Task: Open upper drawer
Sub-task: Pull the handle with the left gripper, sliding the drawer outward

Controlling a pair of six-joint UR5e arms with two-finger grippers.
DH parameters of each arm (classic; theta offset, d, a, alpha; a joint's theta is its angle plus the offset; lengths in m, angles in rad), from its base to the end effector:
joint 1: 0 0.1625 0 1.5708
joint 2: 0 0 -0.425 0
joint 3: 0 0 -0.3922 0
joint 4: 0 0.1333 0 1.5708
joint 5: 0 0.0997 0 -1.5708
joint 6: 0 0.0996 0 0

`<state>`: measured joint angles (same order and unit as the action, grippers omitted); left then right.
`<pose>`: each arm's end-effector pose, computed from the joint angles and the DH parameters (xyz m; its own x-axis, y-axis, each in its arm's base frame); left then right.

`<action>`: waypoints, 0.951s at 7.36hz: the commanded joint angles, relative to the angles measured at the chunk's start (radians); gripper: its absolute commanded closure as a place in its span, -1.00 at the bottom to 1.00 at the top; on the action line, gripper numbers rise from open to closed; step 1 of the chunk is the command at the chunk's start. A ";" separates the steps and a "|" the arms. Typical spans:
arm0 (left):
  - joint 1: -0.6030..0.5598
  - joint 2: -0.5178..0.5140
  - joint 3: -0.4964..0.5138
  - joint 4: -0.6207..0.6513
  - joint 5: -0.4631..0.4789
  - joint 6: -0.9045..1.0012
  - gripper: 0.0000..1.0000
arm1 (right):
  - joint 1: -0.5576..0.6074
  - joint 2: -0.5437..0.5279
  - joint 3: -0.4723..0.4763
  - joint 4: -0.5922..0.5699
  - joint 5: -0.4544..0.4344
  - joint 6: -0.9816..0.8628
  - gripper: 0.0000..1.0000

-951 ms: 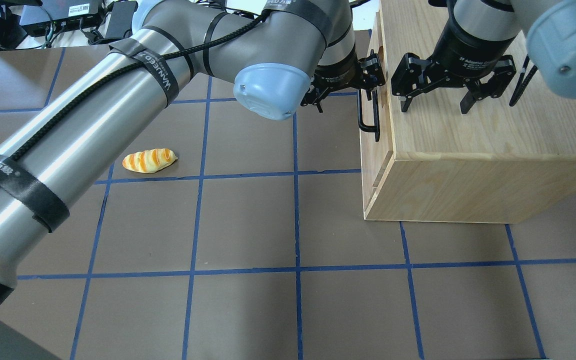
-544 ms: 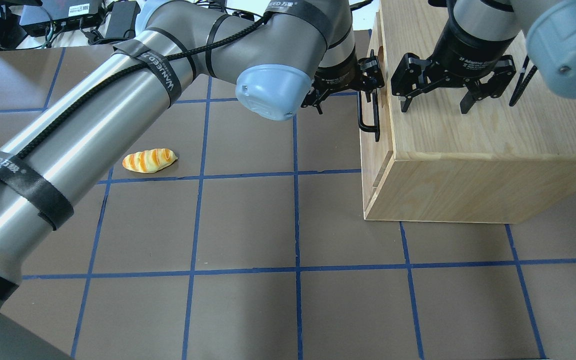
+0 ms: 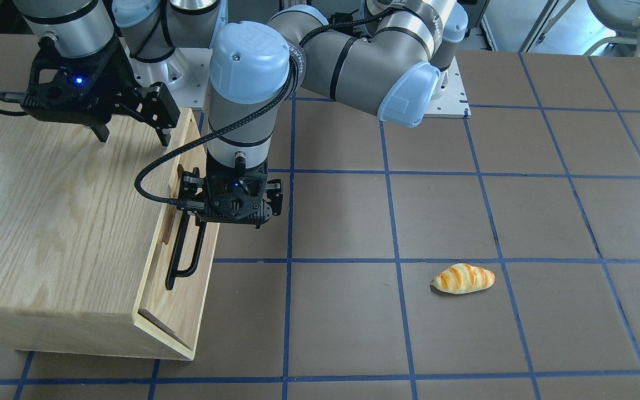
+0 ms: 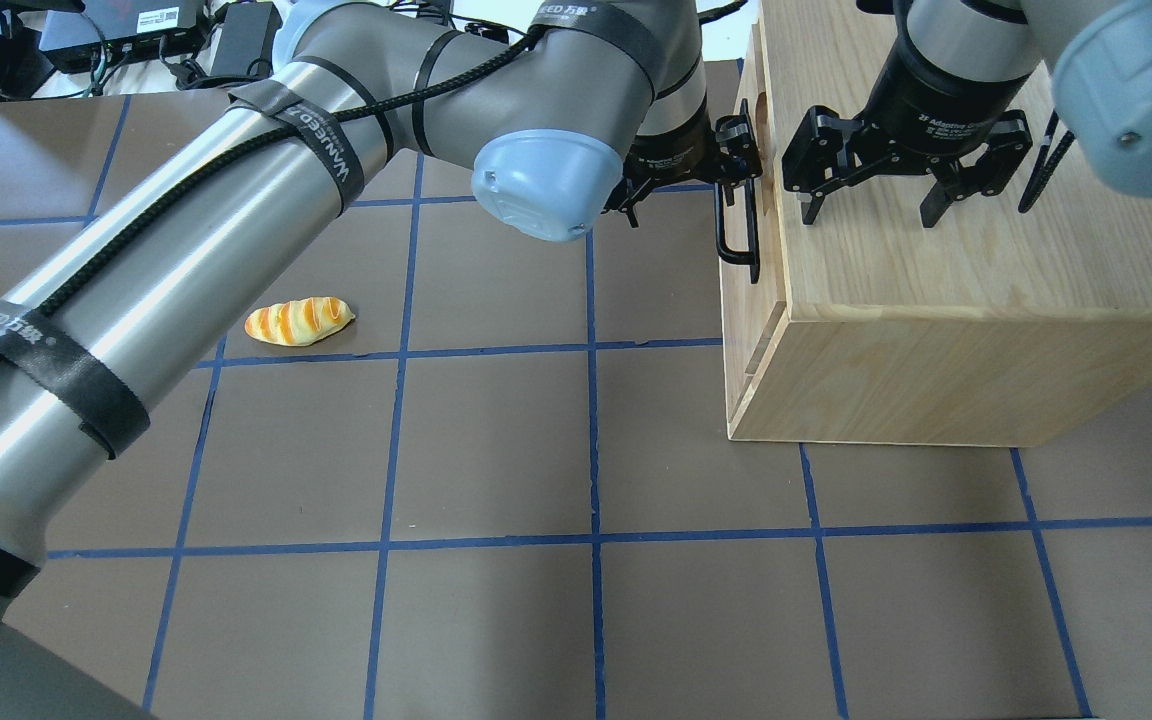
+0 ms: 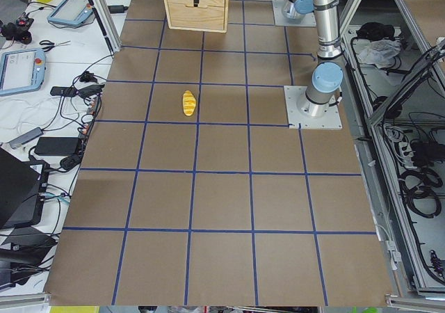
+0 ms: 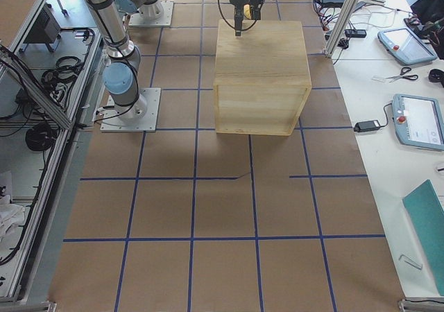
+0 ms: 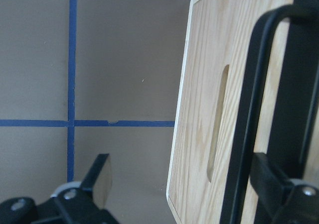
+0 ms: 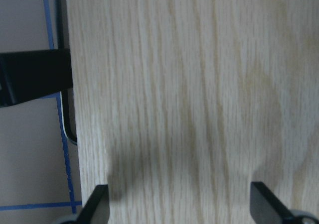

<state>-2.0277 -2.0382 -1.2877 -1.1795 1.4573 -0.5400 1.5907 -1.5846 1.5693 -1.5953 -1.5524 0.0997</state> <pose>-0.4363 -0.5599 0.3937 -0.9779 -0.0577 0.2007 -0.0828 0.9894 -0.1193 0.1449 -0.4871 0.4979 -0.9966 0.0789 -0.0222 0.0797 0.9961 -0.0378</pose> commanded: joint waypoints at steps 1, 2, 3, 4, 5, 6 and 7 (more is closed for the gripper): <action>0.003 0.010 0.001 0.000 0.035 0.026 -1.00 | 0.000 0.000 0.000 0.000 0.000 0.000 -1.00; 0.004 0.010 0.001 0.000 0.060 0.046 -1.00 | 0.000 0.000 0.000 0.000 0.002 0.000 -1.00; 0.006 0.013 -0.002 -0.003 0.061 0.051 -1.00 | 0.000 0.000 0.000 0.000 0.000 0.000 -1.00; 0.007 0.013 -0.008 -0.003 0.075 0.060 -1.00 | 0.000 0.000 0.000 0.000 0.000 0.000 -1.00; 0.007 0.013 -0.010 -0.003 0.083 0.072 -1.00 | 0.000 0.000 0.000 0.000 0.000 0.000 -1.00; 0.010 0.012 -0.013 -0.002 0.083 0.075 -1.00 | 0.000 0.000 0.000 0.000 0.002 0.000 -1.00; 0.015 0.013 -0.013 -0.003 0.084 0.086 -1.00 | 0.000 0.000 0.000 0.000 0.002 0.000 -1.00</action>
<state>-2.0173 -2.0255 -1.2993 -1.1820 1.5387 -0.4656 1.5907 -1.5846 1.5693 -1.5953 -1.5514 0.0997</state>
